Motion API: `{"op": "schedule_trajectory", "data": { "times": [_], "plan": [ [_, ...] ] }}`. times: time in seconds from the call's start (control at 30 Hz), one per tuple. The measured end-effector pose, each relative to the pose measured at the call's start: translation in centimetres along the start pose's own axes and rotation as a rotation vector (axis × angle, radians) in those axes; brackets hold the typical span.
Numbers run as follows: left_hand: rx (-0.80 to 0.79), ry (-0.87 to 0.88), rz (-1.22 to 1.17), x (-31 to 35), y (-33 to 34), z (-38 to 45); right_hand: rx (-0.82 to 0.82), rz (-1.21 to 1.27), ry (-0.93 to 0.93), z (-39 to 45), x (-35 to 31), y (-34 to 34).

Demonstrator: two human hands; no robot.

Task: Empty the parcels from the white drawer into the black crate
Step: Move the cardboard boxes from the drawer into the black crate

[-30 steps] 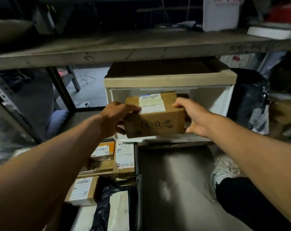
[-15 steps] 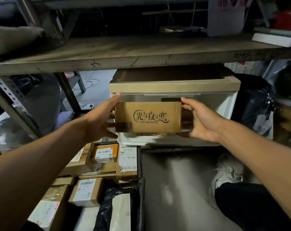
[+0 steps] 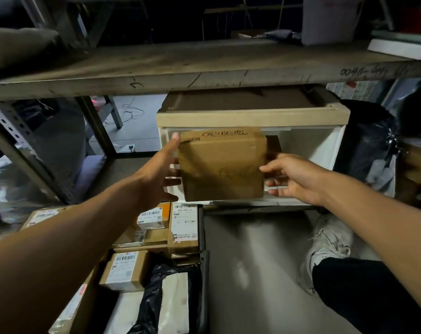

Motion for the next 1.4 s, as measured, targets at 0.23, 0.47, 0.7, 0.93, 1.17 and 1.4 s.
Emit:
{"op": "schedule_trajectory", "data": {
  "times": [0.23, 0.47, 0.7, 0.93, 1.17, 1.4],
  "plan": [
    [0.068, 0.0, 0.011, -0.4, -0.5, -0.1, -0.015, 0.023, -0.029, -0.5, -0.3, 1.3],
    [0.327, 0.124, -0.03, -0.9, -1.3, 0.6, -0.05, 0.114, -0.05, -0.4, -0.9, 3.1],
    [0.315, 0.12, -0.12, -0.1, -1.6, 0.6, -0.001, 0.124, -0.059, 0.2, -0.5, 3.1],
    [0.289, 0.1, -0.121, 0.1, -2.0, 0.2, -0.013, 0.176, -0.036, -0.1, 0.5, 3.6],
    [0.285, 0.116, -0.126, 0.3, -1.9, 0.5, 0.073, 0.06, -0.037, 0.3, 0.3, 2.6],
    [0.271, 0.097, -0.118, -0.1, -1.3, 0.4, 0.046, 0.076, -0.054, 0.4, 0.4, 2.8]
  ]
}}
Point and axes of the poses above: each hand's wrist, its own z-axis towards the middle knuckle, its own y-axis out of the palm, x = y × z, the point moved 6 cm from there along z, towards the middle knuckle, and after that the axes turned 6 degrees about -z, right-handed, at the moved point
